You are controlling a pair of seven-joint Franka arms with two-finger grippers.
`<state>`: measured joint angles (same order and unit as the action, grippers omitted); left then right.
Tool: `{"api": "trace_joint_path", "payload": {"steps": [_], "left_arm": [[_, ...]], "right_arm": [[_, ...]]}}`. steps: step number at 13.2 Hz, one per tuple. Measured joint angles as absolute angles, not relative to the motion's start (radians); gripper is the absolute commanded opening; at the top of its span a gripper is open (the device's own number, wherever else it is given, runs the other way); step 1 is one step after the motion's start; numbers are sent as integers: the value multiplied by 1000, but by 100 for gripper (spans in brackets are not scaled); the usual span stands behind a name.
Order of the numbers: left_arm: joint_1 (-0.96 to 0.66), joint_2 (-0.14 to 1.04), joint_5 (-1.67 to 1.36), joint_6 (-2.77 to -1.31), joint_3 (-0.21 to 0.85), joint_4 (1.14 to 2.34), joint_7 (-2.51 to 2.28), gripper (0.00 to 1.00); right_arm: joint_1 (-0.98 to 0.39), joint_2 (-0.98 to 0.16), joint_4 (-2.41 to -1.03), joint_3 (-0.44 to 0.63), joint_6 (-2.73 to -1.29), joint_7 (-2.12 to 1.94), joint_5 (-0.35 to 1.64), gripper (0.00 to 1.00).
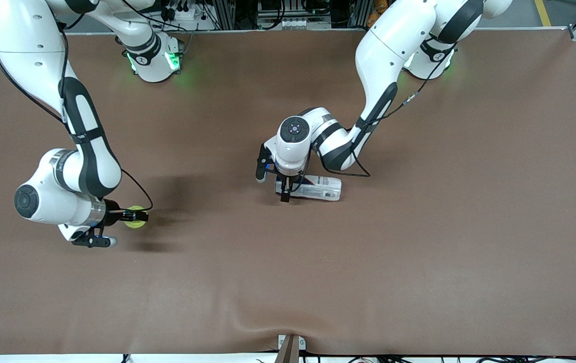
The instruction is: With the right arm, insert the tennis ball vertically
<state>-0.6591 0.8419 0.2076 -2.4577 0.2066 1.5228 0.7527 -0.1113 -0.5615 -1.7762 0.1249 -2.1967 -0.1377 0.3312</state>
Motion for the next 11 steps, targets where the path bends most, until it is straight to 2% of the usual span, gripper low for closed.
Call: {"api": "trace_joint_path", "payload": {"steps": [2, 11], "left_arm": [[-657, 842, 208, -2458, 206, 1523, 753, 78], [-656, 838, 208, -2457, 213, 1495, 704, 78]], "right_arm": [[-111, -544, -1776, 125, -2197, -145, 331, 36], [-111, -527, -1775, 125, -2201, -147, 331, 36]]}}
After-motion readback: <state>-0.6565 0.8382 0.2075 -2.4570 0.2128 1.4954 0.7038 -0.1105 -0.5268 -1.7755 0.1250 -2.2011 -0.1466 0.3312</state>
